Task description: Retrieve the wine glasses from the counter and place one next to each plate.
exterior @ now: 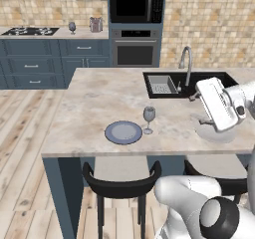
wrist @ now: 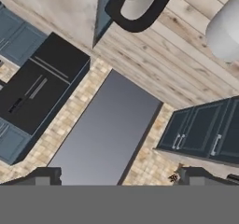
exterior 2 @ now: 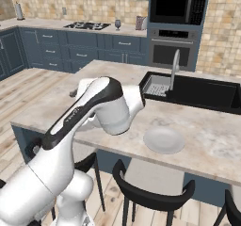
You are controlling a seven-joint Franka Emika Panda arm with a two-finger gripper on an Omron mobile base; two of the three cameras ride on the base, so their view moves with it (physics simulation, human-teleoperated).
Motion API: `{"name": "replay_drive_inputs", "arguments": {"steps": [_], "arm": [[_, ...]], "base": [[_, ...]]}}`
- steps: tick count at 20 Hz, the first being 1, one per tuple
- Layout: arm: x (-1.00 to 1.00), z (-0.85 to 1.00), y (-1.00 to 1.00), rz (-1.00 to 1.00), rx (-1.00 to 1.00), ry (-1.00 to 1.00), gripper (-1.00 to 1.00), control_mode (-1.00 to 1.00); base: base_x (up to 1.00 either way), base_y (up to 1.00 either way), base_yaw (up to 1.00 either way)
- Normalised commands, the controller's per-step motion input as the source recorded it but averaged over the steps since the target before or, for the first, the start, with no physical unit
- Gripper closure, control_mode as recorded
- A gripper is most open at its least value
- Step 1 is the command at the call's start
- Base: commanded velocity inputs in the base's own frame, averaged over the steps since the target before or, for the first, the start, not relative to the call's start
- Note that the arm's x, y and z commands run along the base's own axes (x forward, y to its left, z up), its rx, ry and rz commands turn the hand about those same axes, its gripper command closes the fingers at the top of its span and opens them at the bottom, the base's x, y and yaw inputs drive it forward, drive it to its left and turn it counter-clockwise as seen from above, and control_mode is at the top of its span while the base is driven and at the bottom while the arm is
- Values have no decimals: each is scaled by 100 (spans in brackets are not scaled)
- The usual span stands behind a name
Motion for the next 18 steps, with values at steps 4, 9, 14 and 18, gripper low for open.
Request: {"name": "replay_drive_inputs", "arguments": {"steps": [4,9,14,18], "arm": [[0,0,0,0,0,0,-100,100],[0,0,0,0,0,0,-100,100],[0,0,0,0,0,0,-100,100],[0,0,0,0,0,0,-100,100]], "base": [[-88,27,0],[-46,79,0],[-5,100,0],[12,100,0]]}}
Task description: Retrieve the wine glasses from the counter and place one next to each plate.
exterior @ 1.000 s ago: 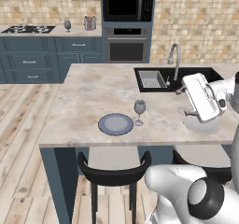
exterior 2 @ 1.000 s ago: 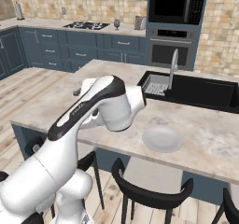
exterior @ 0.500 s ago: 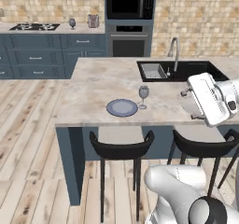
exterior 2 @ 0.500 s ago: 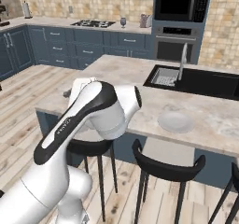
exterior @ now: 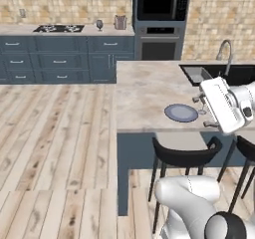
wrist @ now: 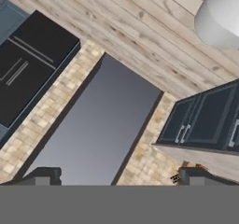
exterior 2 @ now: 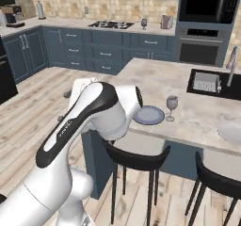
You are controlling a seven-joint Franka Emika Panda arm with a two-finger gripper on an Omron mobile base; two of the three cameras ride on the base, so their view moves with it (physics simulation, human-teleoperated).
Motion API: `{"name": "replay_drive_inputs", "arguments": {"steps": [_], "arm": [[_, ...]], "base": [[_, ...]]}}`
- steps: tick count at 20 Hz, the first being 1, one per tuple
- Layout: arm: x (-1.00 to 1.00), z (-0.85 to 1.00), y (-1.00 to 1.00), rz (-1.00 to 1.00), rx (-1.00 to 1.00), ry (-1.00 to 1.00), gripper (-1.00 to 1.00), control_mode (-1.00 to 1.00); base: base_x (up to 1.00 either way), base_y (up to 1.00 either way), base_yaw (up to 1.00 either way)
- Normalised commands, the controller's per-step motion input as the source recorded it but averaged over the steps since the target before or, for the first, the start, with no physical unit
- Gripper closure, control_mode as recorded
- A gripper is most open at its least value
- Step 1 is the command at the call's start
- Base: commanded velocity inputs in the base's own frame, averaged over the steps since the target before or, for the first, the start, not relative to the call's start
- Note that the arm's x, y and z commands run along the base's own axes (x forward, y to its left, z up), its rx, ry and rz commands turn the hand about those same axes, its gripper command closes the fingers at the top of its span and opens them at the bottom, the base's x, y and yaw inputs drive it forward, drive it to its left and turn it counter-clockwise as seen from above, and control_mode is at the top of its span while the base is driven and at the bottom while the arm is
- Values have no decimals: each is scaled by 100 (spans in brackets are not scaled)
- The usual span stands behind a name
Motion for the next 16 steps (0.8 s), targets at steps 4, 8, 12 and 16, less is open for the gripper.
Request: {"name": "replay_drive_inputs", "arguments": {"steps": [4,8,12,16], "arm": [[0,0,0,0,0,0,-100,100],[0,0,0,0,0,0,-100,100],[0,0,0,0,0,0,-100,100],[0,0,0,0,0,0,-100,100]], "base": [[40,100,-2],[63,100,-11],[76,100,-23],[92,100,-28]]}}
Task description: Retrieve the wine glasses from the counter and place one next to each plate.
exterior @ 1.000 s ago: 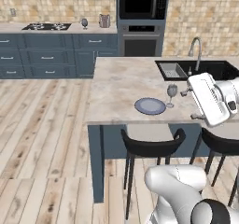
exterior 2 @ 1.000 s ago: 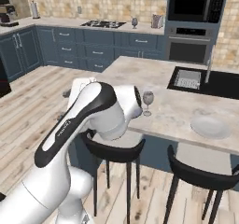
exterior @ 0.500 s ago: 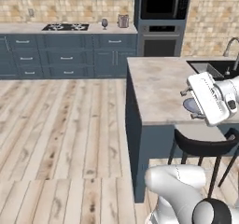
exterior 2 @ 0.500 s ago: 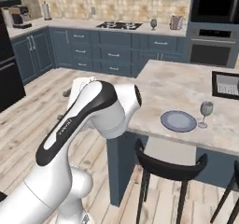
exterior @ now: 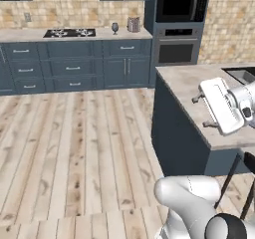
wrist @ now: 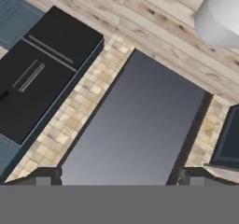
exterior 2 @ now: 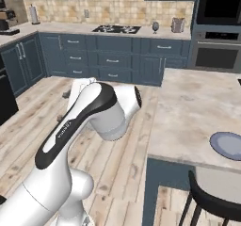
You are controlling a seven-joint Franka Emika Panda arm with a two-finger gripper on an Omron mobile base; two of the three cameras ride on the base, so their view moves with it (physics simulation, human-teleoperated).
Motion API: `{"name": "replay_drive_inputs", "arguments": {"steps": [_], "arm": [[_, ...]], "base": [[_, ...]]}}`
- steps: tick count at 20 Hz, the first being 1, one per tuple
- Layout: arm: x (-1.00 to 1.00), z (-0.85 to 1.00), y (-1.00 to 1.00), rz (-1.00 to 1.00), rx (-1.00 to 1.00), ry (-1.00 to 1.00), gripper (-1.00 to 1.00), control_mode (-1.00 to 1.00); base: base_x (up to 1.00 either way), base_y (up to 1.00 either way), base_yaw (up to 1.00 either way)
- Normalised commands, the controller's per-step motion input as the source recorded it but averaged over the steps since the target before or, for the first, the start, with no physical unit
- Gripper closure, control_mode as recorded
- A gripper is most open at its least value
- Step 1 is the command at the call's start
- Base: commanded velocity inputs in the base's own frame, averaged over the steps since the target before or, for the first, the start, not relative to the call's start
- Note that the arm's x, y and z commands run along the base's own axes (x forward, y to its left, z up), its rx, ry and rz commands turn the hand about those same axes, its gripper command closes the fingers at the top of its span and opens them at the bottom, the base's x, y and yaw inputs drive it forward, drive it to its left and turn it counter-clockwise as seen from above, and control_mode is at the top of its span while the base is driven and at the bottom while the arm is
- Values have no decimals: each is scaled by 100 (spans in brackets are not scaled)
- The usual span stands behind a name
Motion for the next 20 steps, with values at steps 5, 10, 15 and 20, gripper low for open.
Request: {"name": "replay_drive_inputs", "arguments": {"steps": [5,10,15,20], "arm": [[0,0,0,0,0,0,-100,100],[0,0,0,0,0,0,-100,100],[0,0,0,0,0,0,-100,100],[0,0,0,0,0,0,-100,100]], "base": [[100,100,-30],[100,100,-32],[100,75,-30],[100,61,-30]]}}
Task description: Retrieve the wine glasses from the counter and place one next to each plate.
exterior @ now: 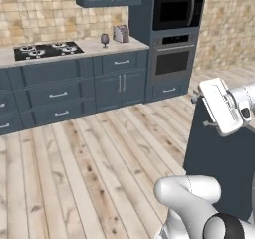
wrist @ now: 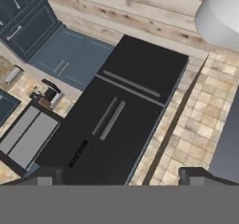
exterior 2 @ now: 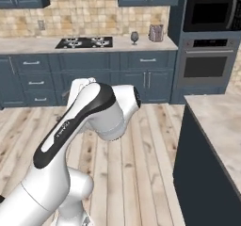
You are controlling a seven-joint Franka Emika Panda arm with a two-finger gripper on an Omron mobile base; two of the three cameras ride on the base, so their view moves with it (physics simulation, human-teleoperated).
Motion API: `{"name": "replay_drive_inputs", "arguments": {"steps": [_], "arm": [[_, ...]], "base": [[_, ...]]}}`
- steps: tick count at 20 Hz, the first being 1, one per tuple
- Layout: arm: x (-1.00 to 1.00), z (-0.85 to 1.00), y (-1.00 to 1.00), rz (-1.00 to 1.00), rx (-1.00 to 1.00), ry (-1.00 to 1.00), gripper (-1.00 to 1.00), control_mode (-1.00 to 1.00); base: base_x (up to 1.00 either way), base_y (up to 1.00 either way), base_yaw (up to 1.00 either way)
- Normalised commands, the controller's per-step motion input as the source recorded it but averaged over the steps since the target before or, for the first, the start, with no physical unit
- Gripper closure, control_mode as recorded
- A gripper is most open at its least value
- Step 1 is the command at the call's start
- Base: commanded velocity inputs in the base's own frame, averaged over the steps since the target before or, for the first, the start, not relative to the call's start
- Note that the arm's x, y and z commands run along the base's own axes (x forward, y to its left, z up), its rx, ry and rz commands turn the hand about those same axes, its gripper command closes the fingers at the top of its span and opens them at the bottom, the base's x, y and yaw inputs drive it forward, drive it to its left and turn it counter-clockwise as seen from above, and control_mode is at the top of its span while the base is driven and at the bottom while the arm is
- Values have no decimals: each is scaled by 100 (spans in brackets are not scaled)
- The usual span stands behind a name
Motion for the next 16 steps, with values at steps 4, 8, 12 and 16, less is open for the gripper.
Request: {"name": "replay_drive_inputs", "arguments": {"steps": [4,8,12,16], "arm": [[0,0,0,0,0,0,-100,100],[0,0,0,0,0,0,-100,100],[0,0,0,0,0,0,-100,100],[0,0,0,0,0,0,-100,100]], "base": [[100,42,-26],[100,42,-25],[100,60,-26],[100,62,-25]]}}
